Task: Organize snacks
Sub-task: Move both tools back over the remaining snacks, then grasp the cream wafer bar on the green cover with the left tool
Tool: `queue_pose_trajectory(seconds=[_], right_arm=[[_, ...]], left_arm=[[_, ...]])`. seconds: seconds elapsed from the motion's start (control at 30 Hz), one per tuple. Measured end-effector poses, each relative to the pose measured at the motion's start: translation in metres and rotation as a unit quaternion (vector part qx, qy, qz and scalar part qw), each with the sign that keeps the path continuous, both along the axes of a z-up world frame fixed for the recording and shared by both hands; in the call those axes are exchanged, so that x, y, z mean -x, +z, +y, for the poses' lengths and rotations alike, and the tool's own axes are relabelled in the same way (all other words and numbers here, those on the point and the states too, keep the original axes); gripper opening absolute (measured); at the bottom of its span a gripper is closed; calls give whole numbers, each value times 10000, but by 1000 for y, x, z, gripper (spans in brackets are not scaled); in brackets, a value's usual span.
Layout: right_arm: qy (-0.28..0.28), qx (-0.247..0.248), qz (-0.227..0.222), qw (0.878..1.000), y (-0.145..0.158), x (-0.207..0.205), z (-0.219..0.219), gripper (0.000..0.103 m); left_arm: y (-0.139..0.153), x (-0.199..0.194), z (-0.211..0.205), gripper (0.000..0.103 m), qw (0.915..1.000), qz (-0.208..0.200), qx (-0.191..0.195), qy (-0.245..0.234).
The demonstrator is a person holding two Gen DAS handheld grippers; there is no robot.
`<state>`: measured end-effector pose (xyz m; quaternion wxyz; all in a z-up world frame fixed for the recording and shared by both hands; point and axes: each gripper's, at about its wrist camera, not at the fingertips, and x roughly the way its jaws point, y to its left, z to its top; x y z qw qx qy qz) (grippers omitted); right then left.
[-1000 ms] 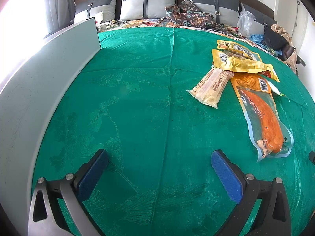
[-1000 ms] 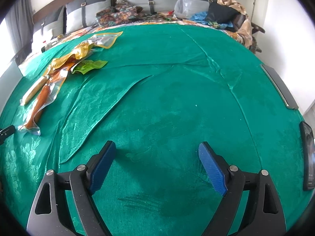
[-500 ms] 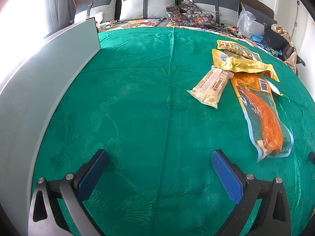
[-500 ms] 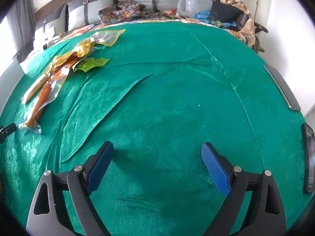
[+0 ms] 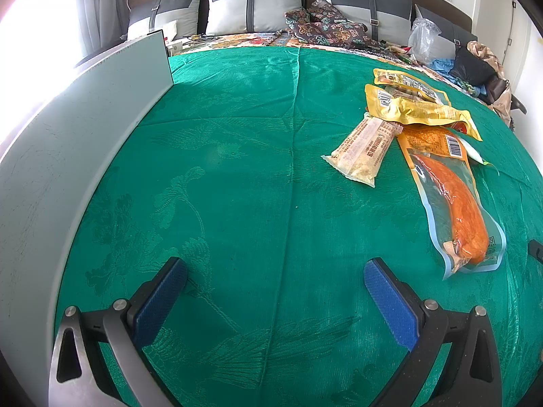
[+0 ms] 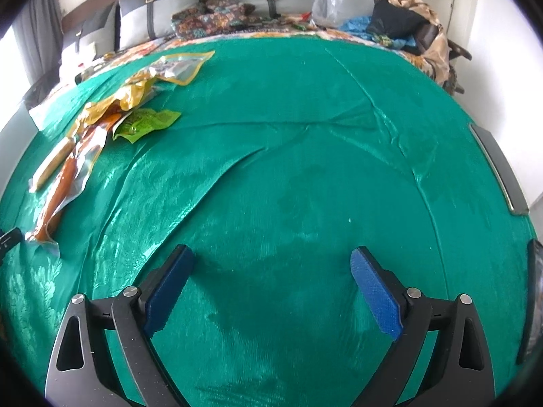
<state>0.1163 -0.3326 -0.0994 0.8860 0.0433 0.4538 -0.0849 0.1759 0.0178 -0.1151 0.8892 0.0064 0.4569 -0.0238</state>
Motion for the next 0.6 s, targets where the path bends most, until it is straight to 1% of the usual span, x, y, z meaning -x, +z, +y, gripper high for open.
queue_pose_trajectory(seconds=[0.37,0.4,0.5,0.53,0.57,0.6], right_arm=[[-51,0,-76,10000,0,1,0,96],[-56,4,-75,10000,0,1,0,96],[-63,11,-75,10000,0,1,0,96],[-65,13,-75,10000,0,1,0,96],[-68,16,-74,9999,0,1,0,96],[-68,16,-74,9999,0,1,0,96]], left_arm=[[0,0,-1,103,10000,19,3,-36],[-1,-4,-4,103,9999,69,-8,-119],[2,-15,-4,103,9965,550,-44,-626],[4,-20,-2,102,9946,720,21,-748],[10,-28,0,101,9926,838,178,-863],[18,-36,1,99,9912,856,344,-954]])
